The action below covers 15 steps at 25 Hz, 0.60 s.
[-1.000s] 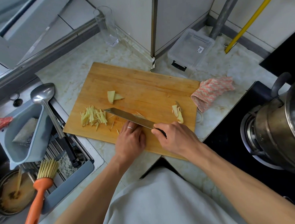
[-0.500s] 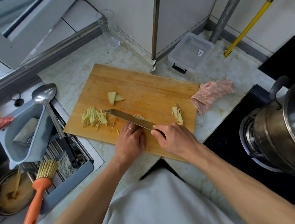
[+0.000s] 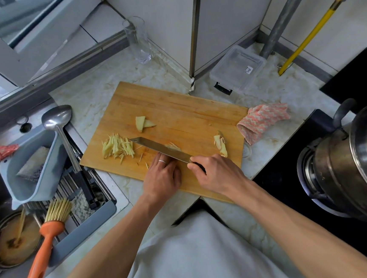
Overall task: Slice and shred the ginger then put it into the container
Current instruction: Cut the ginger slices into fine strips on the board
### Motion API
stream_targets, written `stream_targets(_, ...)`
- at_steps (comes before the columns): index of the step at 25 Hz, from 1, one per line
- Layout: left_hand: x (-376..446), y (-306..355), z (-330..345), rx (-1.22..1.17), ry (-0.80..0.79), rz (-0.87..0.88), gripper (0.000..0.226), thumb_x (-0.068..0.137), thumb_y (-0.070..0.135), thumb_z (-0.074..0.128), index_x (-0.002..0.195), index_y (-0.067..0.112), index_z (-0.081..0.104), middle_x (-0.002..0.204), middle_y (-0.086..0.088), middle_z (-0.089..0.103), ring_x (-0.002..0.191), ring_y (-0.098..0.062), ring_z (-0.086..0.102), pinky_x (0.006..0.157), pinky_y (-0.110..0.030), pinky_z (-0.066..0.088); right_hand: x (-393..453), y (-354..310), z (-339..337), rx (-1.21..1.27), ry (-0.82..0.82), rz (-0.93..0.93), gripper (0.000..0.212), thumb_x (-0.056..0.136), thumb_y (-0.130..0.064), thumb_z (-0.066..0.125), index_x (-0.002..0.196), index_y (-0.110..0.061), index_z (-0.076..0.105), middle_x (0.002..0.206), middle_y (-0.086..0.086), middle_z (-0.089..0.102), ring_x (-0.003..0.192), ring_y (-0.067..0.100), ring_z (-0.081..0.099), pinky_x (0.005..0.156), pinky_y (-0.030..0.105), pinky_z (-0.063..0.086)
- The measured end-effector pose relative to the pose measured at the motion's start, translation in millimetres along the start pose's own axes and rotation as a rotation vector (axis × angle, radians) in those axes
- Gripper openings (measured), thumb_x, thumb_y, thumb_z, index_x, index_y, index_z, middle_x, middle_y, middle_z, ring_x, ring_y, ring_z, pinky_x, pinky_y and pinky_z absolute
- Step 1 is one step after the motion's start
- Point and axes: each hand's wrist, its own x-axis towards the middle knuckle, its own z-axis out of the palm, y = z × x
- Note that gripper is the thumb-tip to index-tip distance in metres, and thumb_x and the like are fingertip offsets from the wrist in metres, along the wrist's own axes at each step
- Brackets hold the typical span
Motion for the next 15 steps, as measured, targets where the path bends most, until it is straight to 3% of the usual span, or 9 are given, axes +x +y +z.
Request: stream_targets(15,-0.4,-0.9,2.4,-0.004,0.015,-0.003,0.032,0.085,0.014,0.048,0.098,0.002,0.075,0.112,-0.016,0.068,0.115,-0.036,0.056,0.101,-0.046,0.048,0.6,-1.3,0.4,0.014,-0.009,0.013,0.037,0.103,-0.045,0.045,0.112,-0.017,0.067,0.091,0.013,0.073,0.085,0.039,0.066,0.067,0.043,0.054)
